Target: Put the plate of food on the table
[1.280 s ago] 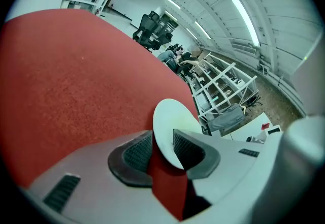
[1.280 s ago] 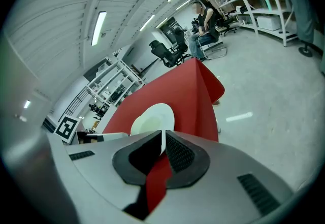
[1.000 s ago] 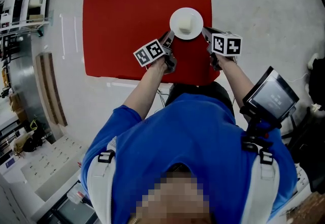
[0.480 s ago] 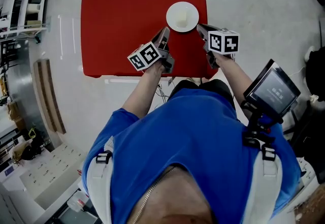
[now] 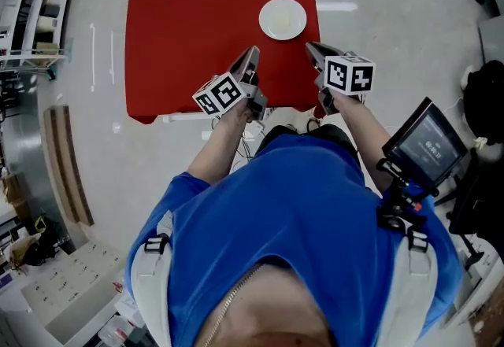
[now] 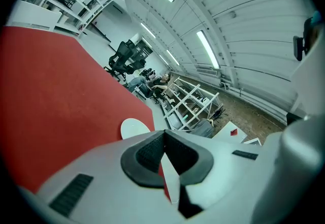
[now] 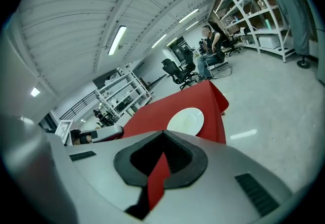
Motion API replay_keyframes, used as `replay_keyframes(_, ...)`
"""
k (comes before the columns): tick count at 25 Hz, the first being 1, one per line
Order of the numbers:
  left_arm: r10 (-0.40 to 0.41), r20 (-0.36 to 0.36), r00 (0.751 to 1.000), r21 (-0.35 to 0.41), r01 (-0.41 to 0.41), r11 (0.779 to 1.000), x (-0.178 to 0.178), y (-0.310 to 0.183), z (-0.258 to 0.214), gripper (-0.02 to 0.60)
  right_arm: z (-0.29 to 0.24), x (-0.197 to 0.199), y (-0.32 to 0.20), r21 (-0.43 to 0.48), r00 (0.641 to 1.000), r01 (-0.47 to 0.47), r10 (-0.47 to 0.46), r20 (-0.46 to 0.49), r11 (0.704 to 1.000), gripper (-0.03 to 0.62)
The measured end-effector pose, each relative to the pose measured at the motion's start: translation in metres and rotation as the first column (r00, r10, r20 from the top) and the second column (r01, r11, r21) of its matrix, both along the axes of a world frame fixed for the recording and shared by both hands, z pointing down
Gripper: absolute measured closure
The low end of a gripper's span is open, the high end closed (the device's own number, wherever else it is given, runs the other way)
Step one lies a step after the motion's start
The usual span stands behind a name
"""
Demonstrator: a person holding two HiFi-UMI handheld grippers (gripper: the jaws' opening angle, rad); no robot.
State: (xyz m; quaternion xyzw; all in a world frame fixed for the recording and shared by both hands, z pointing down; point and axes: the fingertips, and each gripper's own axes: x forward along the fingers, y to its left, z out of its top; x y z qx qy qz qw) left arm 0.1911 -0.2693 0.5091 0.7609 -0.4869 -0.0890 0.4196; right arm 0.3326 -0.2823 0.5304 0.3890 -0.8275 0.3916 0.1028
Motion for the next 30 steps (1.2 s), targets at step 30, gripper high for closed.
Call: replay_keyframes(30,0.159,-0.006,0.987,0.084,-0.158,0.984,0.009,0.061,-0.029,0.574,-0.04,-0.012,0.085,0.099,0.997,-0.072,0.072,0.001,0.993,0.592)
